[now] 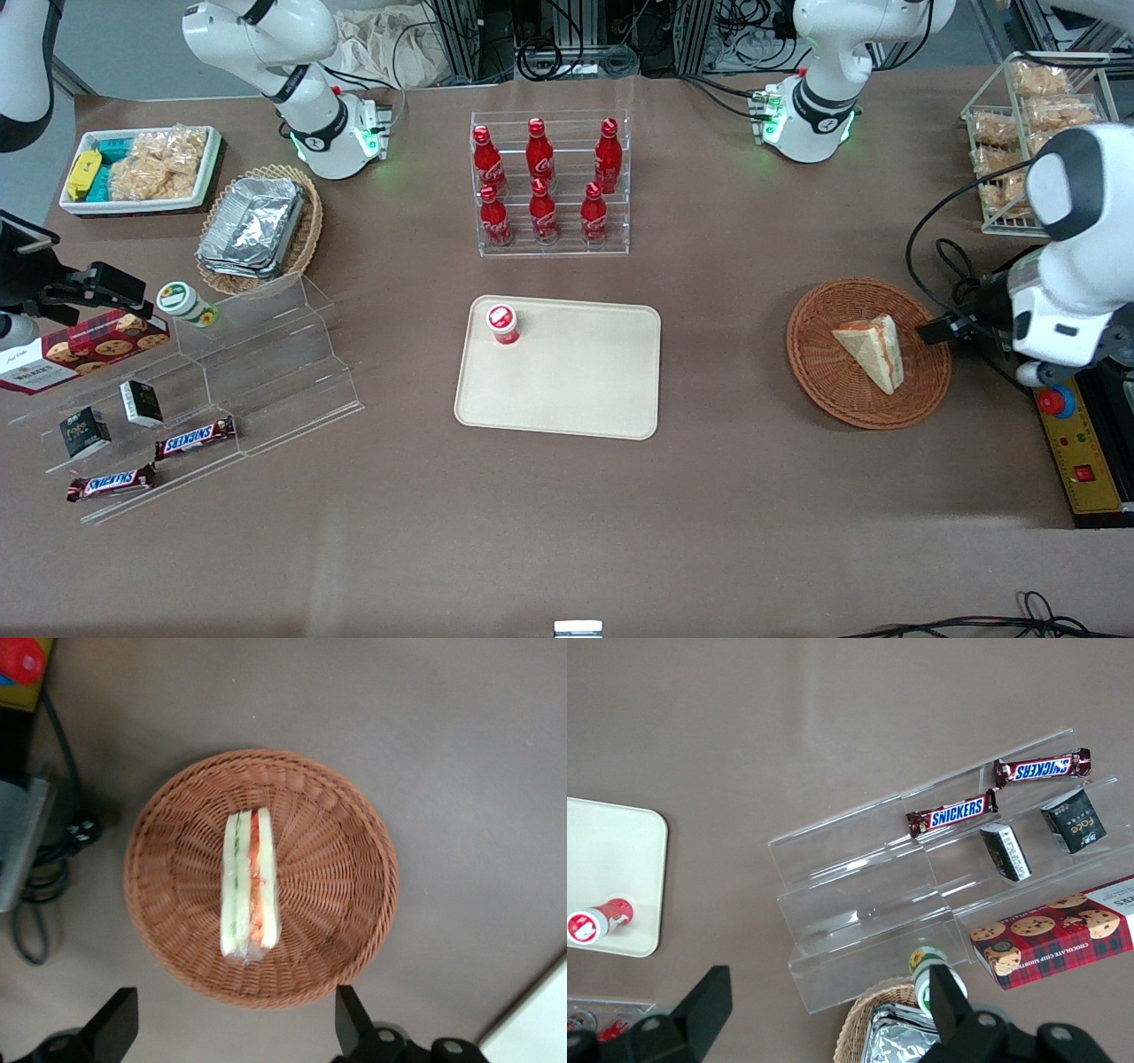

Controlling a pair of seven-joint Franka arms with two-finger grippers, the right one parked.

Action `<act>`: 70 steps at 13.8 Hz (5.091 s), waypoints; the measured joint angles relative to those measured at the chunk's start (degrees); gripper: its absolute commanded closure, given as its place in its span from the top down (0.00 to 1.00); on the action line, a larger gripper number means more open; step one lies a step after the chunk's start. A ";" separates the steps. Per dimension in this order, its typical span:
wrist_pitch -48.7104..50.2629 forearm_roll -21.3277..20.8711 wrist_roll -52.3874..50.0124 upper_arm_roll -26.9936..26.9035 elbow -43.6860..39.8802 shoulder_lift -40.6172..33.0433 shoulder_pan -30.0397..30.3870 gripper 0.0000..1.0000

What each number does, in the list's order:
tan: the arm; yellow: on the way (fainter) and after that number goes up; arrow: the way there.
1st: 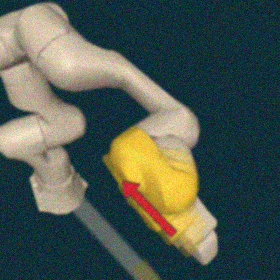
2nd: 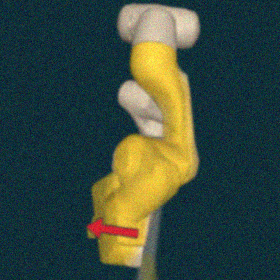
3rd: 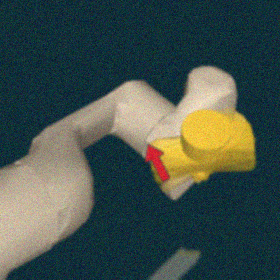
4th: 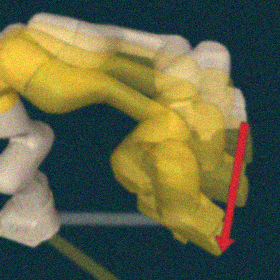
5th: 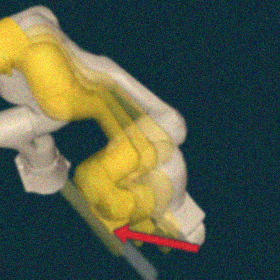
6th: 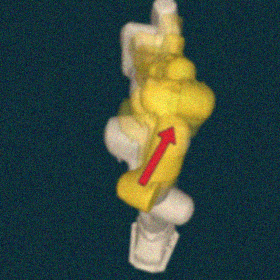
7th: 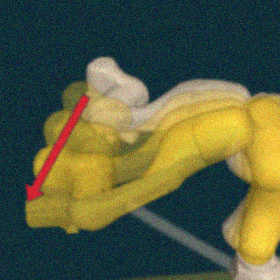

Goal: Place sandwich from basket to tray
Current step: 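Lower the left gripper and close it on the sandwich, then lift the sandwich and carry it with the left gripper over the cream tray, then lower the sandwich onto the tray and open the left gripper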

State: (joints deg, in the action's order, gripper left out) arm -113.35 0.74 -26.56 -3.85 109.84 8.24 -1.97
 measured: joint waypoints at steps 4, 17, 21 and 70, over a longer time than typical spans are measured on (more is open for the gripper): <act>-12.61 0.00 -3.46 0.01 8.90 4.16 -0.18 1.00; -26.22 0.00 -4.74 -0.19 15.54 10.58 -0.18 0.24; -23.13 -0.21 -4.93 0.14 13.13 7.61 -0.28 0.21; 3.42 -33.02 -46.75 44.87 -25.56 20.96 5.07 1.00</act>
State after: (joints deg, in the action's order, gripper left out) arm -109.93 -32.28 -73.31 41.02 84.29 29.19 3.09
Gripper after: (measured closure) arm 0.000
